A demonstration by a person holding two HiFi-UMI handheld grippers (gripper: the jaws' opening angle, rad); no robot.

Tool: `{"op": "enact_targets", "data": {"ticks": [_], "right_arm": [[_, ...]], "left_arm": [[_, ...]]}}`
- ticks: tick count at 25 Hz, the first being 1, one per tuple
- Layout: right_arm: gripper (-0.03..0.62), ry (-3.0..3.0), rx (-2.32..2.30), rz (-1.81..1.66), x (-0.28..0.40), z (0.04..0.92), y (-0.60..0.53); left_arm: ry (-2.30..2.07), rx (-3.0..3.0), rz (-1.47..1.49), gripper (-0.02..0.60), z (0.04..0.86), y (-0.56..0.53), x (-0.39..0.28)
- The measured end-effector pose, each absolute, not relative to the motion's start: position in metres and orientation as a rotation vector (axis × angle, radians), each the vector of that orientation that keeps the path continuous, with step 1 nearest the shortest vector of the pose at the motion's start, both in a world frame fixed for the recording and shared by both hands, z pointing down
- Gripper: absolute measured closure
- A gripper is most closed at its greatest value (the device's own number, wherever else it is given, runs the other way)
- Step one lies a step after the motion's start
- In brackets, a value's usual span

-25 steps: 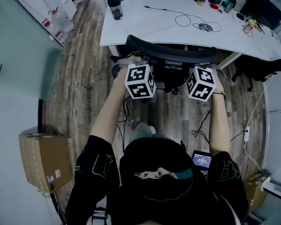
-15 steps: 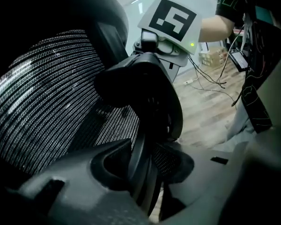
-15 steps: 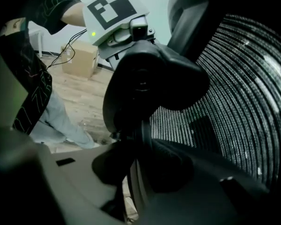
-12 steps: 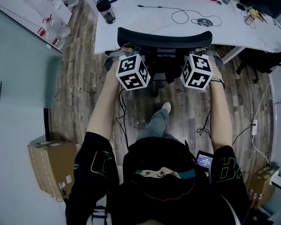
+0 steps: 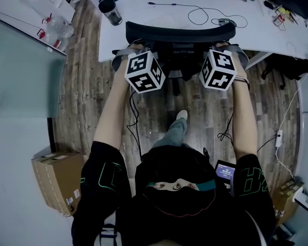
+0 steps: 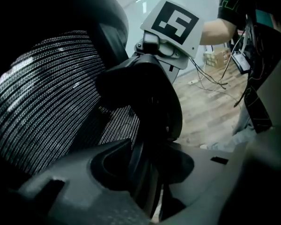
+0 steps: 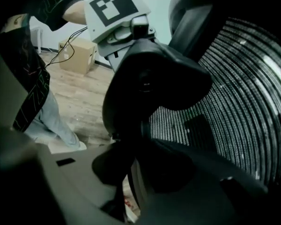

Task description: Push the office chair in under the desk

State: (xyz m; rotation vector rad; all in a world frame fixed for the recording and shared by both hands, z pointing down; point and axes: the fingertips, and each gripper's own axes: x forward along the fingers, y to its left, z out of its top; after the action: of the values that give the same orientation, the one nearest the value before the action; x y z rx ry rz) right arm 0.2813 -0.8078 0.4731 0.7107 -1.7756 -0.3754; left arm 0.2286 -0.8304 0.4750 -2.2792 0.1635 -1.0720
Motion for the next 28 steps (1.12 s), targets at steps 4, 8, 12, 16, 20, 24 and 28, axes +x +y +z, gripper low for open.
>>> {"op": "enact_targets", "data": {"ticks": [4, 8, 12, 16, 20, 24, 28], "right_arm": [[0.477, -1.814, 0.691, -0.363, 0.294, 0.471, -0.812], [0.476, -1.811, 0.717, -0.381, 0.294, 0.472, -0.812], [0.479, -1.808, 0.731, -0.401, 0.291, 0.472, -0.809], [0.482, -1.804, 0.772, -0.444, 0.293, 0.468, -0.811], [0.468, -1.782, 0.840, -0.535, 0.291, 0.469, -0.809], [0.445, -1.726, 1.009, -0.592, 0.296, 0.464, -0.809], [0.478, -1.861, 1.256, -0.479, 0.297, 0.445, -0.793]], "left_arm": [[0.178, -2.264, -1.050, 0.442, 0.473, -0.832, 0.242], [0.171, -2.271, -1.055, 0.440, 0.475, -0.833, 0.241], [0.189, -2.270, -1.037, 0.440, 0.475, -0.831, 0.238], [0.241, -2.229, -0.953, 0.443, 0.469, -0.832, 0.238], [0.431, -2.161, -0.766, 0.418, 0.465, -0.831, 0.231], [0.630, -2.228, -0.643, 0.438, 0.452, -0.822, 0.220], [0.756, -2.406, -0.519, 0.497, 0.438, -0.805, 0.198]]}}
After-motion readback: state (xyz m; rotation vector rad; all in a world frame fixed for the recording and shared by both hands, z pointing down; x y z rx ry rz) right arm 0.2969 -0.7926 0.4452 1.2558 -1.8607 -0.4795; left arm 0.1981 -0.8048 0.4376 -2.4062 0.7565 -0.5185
